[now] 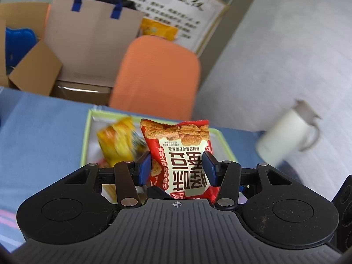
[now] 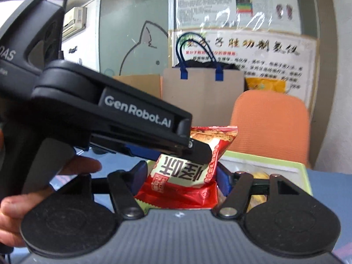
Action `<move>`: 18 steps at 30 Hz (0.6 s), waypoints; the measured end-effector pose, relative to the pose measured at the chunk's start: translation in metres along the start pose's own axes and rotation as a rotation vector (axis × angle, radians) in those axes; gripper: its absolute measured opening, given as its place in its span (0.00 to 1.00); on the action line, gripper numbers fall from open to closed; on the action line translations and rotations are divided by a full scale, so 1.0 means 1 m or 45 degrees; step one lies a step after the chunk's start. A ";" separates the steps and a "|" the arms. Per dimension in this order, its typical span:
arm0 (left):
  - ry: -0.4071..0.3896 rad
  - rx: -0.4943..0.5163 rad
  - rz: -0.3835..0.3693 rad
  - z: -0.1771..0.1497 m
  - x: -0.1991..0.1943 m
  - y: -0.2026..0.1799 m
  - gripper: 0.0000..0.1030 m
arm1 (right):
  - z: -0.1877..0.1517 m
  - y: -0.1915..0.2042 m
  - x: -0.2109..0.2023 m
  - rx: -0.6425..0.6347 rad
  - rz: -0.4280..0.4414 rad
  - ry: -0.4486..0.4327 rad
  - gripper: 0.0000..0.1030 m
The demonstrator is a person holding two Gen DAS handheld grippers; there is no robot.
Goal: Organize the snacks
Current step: 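Carry the red bag into the green box and open the left tool, then move the left tool back to the green pea packet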
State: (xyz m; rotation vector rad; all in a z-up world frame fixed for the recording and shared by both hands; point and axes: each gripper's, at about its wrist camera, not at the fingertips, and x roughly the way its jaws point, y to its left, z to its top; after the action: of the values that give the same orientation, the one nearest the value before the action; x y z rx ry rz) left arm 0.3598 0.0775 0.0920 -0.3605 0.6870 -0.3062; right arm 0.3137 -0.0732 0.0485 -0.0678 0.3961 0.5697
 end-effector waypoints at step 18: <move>-0.110 0.047 -0.028 -0.050 -0.051 0.006 0.73 | -0.046 -0.012 -0.101 0.133 -0.151 -0.087 0.90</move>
State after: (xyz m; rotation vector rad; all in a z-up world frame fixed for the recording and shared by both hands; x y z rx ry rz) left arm 0.2900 0.0915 0.0825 -0.3447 0.5921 -0.3217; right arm 0.2262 -0.1431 0.0439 0.0284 0.3524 0.4327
